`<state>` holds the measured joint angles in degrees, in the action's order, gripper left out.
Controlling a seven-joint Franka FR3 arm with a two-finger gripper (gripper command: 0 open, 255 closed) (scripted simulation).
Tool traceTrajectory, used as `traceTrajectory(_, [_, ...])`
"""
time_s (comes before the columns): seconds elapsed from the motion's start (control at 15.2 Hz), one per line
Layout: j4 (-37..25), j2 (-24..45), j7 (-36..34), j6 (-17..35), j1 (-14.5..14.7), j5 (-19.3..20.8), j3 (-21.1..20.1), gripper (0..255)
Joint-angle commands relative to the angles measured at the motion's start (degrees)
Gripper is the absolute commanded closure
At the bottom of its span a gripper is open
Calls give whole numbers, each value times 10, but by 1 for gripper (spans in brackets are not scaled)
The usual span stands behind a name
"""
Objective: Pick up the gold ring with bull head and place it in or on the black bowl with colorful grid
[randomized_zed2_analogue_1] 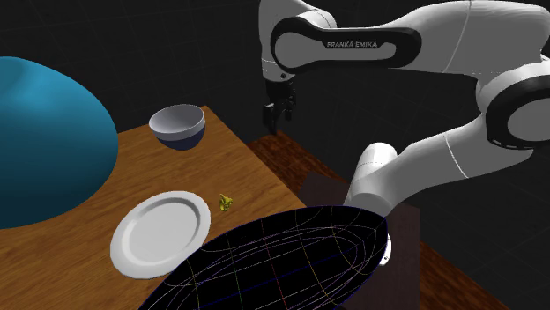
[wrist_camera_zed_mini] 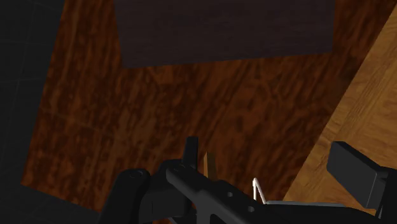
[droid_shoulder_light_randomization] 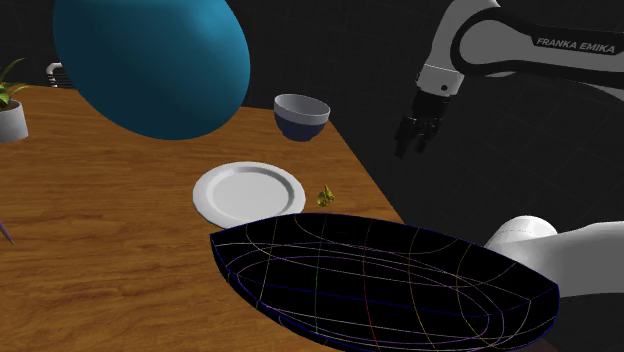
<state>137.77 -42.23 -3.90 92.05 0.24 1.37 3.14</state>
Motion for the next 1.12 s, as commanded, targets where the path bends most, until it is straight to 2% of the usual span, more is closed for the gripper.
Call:
traceTrajectory(0.0, [0,0,0,0,0,0,0,0])
traceTrajectory(0.53, [20,-35,-144,34,33,-78,-111,0])
traceTrajectory(1.06, [-11,-12,-288,84,53,-138,-231,0])
